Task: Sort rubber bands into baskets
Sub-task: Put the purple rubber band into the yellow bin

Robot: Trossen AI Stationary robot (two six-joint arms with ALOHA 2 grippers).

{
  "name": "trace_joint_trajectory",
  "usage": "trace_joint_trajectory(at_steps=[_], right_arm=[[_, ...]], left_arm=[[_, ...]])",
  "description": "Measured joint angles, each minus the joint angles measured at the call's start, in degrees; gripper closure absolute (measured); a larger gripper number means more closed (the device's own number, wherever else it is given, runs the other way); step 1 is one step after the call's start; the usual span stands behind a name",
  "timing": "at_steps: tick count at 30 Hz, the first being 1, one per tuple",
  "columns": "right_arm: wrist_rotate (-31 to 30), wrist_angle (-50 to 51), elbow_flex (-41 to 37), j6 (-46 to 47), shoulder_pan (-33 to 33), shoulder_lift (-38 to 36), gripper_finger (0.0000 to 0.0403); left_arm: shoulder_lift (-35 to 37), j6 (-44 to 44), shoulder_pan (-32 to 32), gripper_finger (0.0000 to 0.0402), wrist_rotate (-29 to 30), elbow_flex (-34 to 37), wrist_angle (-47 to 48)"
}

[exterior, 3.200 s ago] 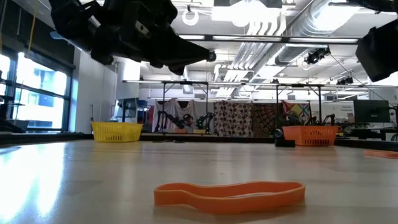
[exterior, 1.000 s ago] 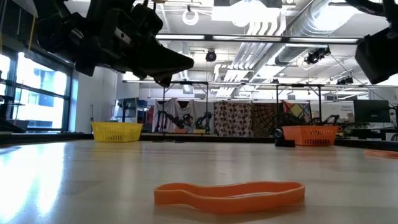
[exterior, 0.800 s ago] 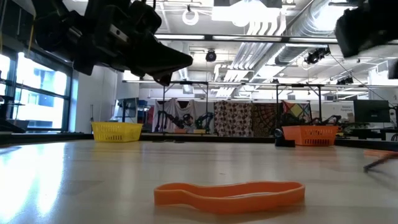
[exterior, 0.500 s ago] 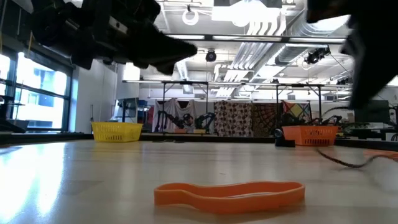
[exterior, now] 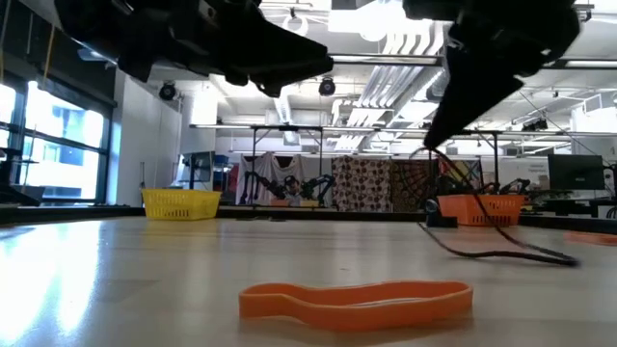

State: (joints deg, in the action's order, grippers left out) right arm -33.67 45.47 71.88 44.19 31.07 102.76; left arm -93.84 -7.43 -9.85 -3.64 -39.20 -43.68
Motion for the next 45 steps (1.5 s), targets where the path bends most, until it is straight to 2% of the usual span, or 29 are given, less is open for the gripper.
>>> trace_joint_trajectory(at_steps=[4, 17, 33, 45], right_arm=[[-3.86, -1.50, 0.00, -2.26, -0.35, 0.00, 0.0403], [-15.78, -8.92, 0.00, -8.15, -0.35, 0.00, 0.0403], [-21.68, -17.99, 0.00, -17.58, -0.35, 0.00, 0.0403], [-22.51, -24.50, 0.00, -23.70, -0.35, 0.00, 0.0403]], left_arm=[[0.00, 1.46, 0.00, 0.0267, 2.91, -0.81, 2.65], [0.00, 5.76, 0.00, 0.0261, 6.52, -2.54, 5.97], [0.00, 7.38, 0.00, 0.0261, 7.56, -2.54, 7.75], [0.00, 7.38, -0.02, 0.0275, 7.54, -2.54, 7.87]])
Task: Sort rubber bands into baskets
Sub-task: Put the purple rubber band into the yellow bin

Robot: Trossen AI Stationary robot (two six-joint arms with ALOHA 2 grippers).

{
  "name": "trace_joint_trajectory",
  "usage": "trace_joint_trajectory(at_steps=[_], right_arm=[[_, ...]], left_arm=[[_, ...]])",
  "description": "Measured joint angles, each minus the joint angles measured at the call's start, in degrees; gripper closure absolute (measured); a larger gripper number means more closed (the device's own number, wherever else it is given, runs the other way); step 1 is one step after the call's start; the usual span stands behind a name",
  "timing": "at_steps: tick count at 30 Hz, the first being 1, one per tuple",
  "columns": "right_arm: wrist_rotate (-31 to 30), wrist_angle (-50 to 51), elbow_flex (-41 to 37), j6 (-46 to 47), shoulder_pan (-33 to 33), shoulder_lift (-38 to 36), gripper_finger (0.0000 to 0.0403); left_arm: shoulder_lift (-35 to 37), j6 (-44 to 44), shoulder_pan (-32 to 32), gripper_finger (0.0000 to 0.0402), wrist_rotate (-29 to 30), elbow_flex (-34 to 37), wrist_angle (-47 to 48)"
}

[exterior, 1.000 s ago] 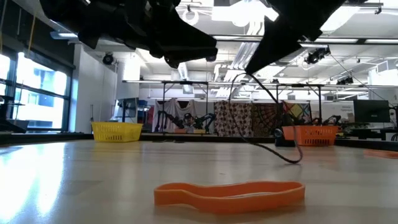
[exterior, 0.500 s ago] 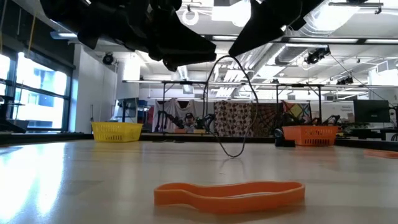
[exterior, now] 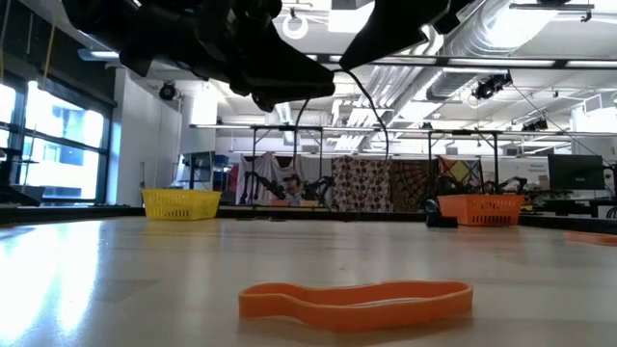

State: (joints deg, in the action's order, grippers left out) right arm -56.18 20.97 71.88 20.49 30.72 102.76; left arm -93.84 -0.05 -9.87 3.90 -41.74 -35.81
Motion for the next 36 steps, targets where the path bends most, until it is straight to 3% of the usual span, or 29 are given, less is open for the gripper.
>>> trace_joint_trajectory(at_steps=[4, 9, 13, 16, 22, 30, 36], right_arm=[[-0.60, 0.02, 0.00, 0.00, 0.00, 0.00, 0.0403], [-0.17, 0.02, 0.00, 0.01, 0.00, 0.00, 0.0403], [1.34, 0.24, 0.00, 1.59, -0.15, 0.00, 0.0401], [6.33, 1.61, 0.00, 4.13, -0.76, 0.00, 0.0388], [16.35, 9.65, 0.00, 10.86, -2.47, -0.02, 0.0325], [17.31, 13.09, 0.00, 12.52, -2.99, -0.02, 0.0263], [17.35, 13.10, -0.02, 12.52, -2.99, -0.02, 0.0261]], left_arm=[[0.00, -0.12, 0.00, 0.0307, 0.00, 0.00, 0.00], [0.00, -0.59, 0.02, 0.0386, -0.61, 0.00, 0.31], [0.00, -0.21, 0.11, 0.0395, -0.87, 0.00, 1.35], [0.00, -0.46, 0.13, 0.0400, -2.23, 0.00, 4.70], [-0.02, -0.66, -0.32, 0.0359, -3.03, -0.01, 18.52], [-0.02, -3.14, -0.28, 0.0280, -2.15, -0.02, 24.10], [-3.25, -3.98, 0.65, 0.0277, -6.86, -0.11, 23.74]])
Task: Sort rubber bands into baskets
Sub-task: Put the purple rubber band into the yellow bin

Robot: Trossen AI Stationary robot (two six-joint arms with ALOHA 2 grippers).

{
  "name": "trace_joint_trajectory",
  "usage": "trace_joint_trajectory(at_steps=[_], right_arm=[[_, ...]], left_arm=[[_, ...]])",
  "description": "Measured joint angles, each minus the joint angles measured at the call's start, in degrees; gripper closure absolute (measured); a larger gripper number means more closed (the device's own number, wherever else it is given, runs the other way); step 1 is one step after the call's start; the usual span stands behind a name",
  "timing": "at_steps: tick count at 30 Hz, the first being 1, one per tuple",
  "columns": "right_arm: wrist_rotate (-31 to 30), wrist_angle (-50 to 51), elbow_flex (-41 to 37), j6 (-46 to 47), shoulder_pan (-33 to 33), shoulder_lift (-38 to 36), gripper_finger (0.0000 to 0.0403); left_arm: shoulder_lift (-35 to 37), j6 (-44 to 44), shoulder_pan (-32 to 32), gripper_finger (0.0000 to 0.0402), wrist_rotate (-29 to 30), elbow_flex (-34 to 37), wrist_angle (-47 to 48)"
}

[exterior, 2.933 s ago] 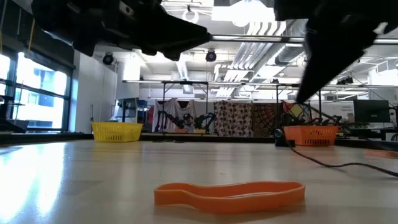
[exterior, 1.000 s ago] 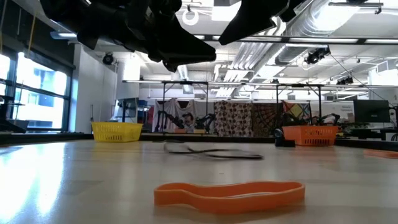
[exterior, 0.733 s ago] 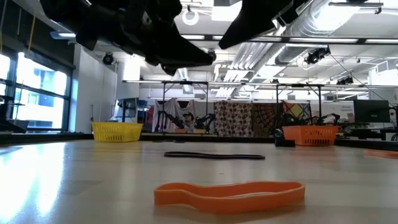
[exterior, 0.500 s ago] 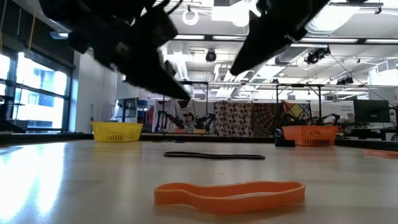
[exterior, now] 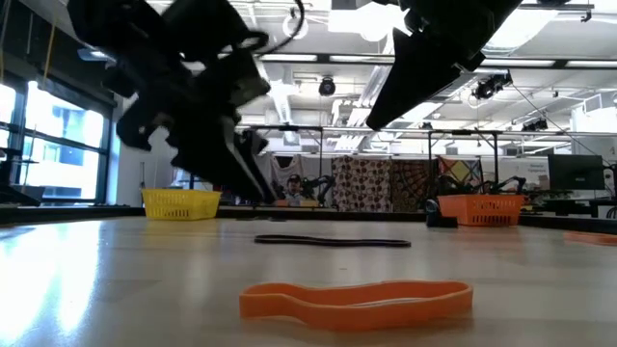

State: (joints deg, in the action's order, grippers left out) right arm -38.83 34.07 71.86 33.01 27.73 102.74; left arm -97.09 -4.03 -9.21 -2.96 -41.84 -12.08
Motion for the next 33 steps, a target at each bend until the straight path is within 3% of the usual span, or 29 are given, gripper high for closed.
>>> trace_joint_trajectory(at_steps=[13, 19, 22, 33], right_arm=[[0.02, 0.34, 0.00, -0.08, 0.00, 0.00, 0.0261], [0.00, 0.85, 0.00, -0.31, 0.00, 0.00, 0.0261], [0.00, 0.99, 0.00, -0.42, 0.00, 0.00, 0.0261], [-1.92, 3.01, 0.02, -0.24, 0.02, 0.00, 0.0261]], left_arm=[[-8.54, 0.19, 1.01, 0.0312, -2.49, -5.30, 4.30], [-8.57, -0.21, 1.16, 0.0363, -1.80, -5.47, 4.61], [-7.50, -2.04, 1.27, 0.0396, -1.10, -5.30, 5.54], [4.65, -0.72, 4.48, 0.0401, -0.59, -5.22, 9.53]])
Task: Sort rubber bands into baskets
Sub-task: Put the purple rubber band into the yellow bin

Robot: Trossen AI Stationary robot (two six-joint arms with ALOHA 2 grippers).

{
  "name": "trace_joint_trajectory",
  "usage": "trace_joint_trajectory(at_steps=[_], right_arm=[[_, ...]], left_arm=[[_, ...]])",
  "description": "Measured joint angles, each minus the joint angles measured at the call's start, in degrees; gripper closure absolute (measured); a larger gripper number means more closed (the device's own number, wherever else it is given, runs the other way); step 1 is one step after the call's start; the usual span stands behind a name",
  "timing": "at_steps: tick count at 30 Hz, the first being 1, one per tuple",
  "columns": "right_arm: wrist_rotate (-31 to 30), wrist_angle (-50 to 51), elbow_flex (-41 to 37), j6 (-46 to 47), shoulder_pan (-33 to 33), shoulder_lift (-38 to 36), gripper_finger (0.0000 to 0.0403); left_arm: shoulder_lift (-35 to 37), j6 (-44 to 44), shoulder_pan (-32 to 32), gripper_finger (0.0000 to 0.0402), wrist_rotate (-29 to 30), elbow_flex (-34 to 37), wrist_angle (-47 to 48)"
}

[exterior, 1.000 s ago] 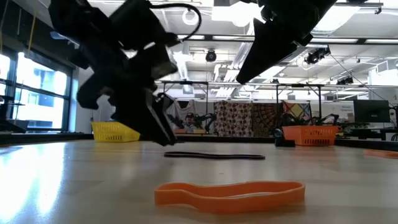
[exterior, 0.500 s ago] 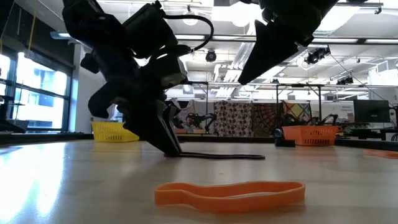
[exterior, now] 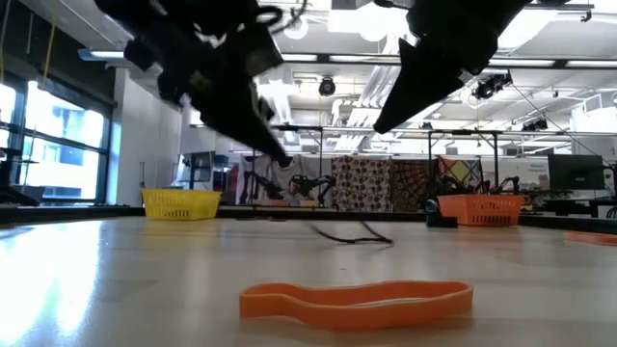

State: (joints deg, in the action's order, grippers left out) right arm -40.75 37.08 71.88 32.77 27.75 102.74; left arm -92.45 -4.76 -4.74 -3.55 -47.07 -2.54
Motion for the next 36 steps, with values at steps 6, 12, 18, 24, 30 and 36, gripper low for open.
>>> trace_joint_trajectory(at_steps=[6, 12, 18, 24, 30, 36], right_arm=[[-1.35, 1.83, -0.02, 1.70, 0.00, 0.00, 0.0261], [-2.83, 2.08, -0.02, 1.77, 0.04, 0.00, 0.0261], [-3.24, 2.23, -0.02, 1.92, 0.04, 0.00, 0.0261], [-3.26, 2.24, -0.02, 1.91, 0.04, 0.00, 0.0261], [-3.26, 2.39, -0.02, 1.88, 0.04, 0.00, 0.0261], [-3.26, 2.50, -0.02, 1.90, 0.04, 0.00, 0.0261]], left_arm=[[9.78, 0.20, 3.70, 0.0401, 6.50, 0.00, 4.51], [18.22, 1.74, 9.33, 0.0401, 11.99, -0.02, 7.95], [23.76, 3.14, 16.62, 0.0401, 15.48, -0.02, 12.28], [26.87, 3.91, 25.78, 0.0401, 16.99, -0.02, 16.78], [27.59, 2.26, 35.70, 0.0401, 13.99, -0.04, 18.09], [27.44, 0.54, 44.46, 0.0401, 12.46, -0.04, 20.28]])
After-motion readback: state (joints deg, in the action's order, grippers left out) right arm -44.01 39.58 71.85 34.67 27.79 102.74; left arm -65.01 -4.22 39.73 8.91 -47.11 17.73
